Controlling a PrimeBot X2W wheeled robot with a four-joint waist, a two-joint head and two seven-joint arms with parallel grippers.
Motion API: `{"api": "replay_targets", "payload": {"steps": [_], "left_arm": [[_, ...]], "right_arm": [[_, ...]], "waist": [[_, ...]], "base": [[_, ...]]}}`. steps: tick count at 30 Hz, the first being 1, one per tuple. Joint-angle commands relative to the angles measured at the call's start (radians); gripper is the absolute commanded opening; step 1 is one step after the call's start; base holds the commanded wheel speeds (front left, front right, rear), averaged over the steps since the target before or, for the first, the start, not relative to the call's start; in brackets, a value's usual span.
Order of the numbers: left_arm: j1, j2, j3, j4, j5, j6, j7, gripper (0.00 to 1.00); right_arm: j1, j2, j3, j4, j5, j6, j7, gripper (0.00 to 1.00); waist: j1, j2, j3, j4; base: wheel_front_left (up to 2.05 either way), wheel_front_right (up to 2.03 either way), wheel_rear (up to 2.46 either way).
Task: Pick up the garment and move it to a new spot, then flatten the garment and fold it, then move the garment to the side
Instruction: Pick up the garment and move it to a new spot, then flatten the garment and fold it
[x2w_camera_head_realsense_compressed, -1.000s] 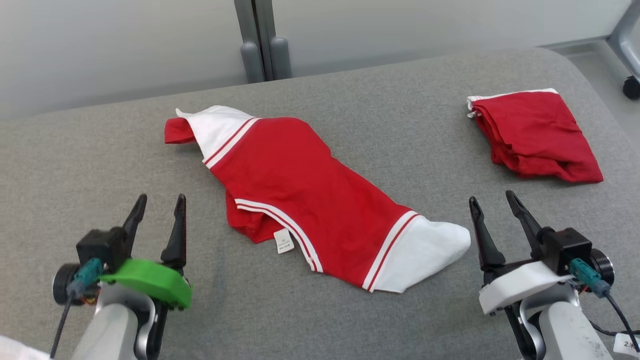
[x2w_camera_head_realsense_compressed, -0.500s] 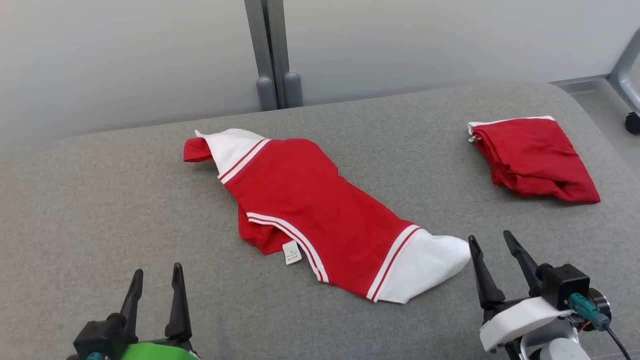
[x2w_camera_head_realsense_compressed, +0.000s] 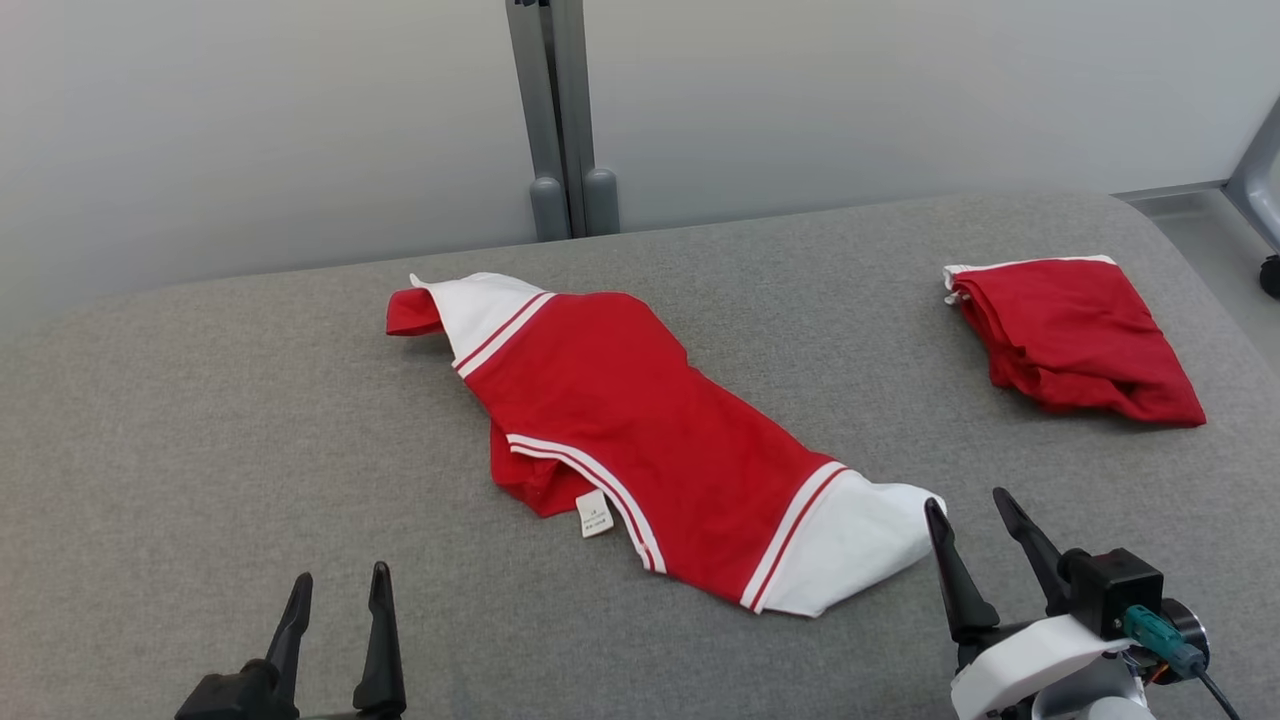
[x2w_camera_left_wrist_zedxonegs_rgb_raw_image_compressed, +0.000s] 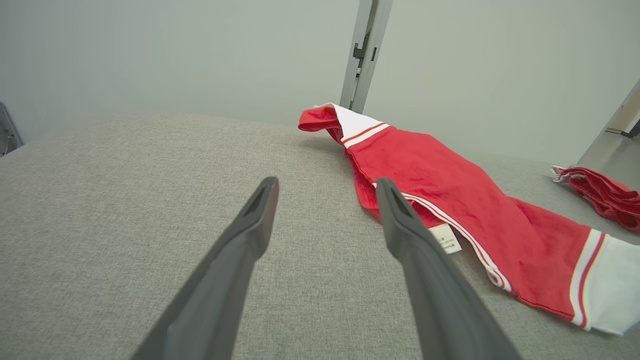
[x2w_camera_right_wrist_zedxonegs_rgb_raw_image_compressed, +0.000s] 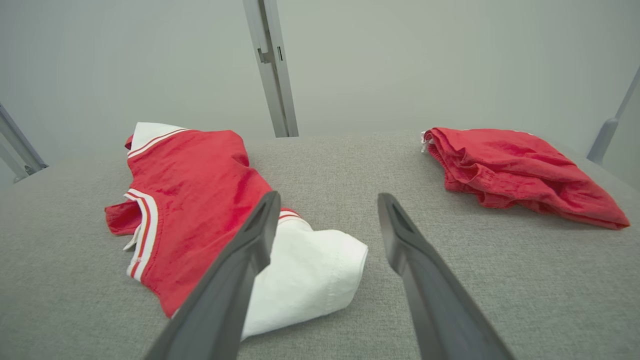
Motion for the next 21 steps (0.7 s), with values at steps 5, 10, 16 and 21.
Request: {"api": "replay_targets", "payload": {"steps": [5, 10, 16, 21], "left_arm": [[0.002, -0.002, -0.002, 0.006, 0.009, -0.006, 0.000, 1.00], [-0.014, -0.002, -0.004, 0.013, 0.006, -0.008, 0.000, 1.00], [-0.022, -0.002, -0.014, 0.018, -0.007, -0.009, 0.000, 1.00], [-0.026, -0.002, -0.021, 0.017, -0.008, -0.008, 0.000, 1.00]], "right_arm": [[0.001, -0.004, 0.002, 0.004, -0.015, -0.002, -0.004, 1.00], [-0.005, -0.004, 0.004, 0.006, -0.021, -0.002, -0.004, 1.00], [-0.006, -0.004, 0.003, 0.003, -0.027, -0.002, -0.004, 1.00], [-0.015, -0.004, 0.011, 0.001, -0.037, -0.002, -0.004, 1.00]], "waist": [[0.0000, 0.0000, -0.001, 0.002], [0.0000, 0.0000, 0.000, 0.005], [0.0000, 0.0000, 0.004, 0.013], [0.0000, 0.0000, 0.010, 0.024]], "base": [[0.00, 0.00, 0.00], [0.00, 0.00, 0.00], [0.00, 0.00, 0.00], [0.00, 0.00, 0.00]]}}
